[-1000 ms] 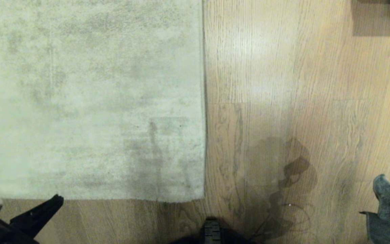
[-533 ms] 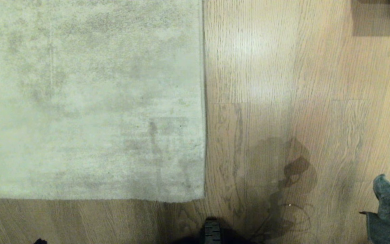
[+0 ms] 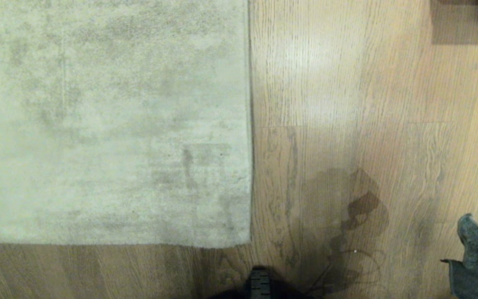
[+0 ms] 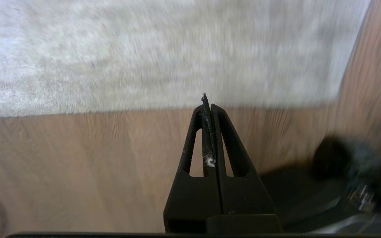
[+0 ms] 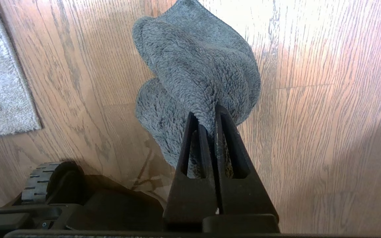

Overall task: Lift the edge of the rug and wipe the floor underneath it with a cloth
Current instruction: Put down the rag

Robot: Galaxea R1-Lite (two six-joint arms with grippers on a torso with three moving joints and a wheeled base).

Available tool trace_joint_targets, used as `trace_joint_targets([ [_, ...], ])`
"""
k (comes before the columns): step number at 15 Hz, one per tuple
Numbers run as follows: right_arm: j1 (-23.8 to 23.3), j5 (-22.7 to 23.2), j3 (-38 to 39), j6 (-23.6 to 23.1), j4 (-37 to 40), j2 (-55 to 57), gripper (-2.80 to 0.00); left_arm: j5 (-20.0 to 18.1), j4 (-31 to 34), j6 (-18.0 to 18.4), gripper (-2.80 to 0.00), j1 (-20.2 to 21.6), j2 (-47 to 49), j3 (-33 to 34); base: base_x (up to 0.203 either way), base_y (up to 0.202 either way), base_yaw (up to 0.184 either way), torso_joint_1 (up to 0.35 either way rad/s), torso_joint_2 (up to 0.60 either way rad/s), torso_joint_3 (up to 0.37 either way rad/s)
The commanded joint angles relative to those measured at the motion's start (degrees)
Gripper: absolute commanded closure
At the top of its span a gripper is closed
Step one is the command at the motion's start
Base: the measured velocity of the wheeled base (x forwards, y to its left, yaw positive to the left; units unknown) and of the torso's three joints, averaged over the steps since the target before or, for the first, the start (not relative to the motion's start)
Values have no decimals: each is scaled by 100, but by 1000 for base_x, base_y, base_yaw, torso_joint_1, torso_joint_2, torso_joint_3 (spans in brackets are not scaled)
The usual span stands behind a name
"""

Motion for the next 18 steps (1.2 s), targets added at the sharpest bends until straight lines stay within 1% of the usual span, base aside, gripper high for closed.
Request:
trace_joint_targets([
  [1,4,-1,0,5,-3,7,0,16,0,-48,0,2,-401,0,0,0,0,0,0,0],
  [18,-5,-1,0,5,-3,7,0,16,9,-40,0,2,-401,0,0,0,0,0,0,0],
])
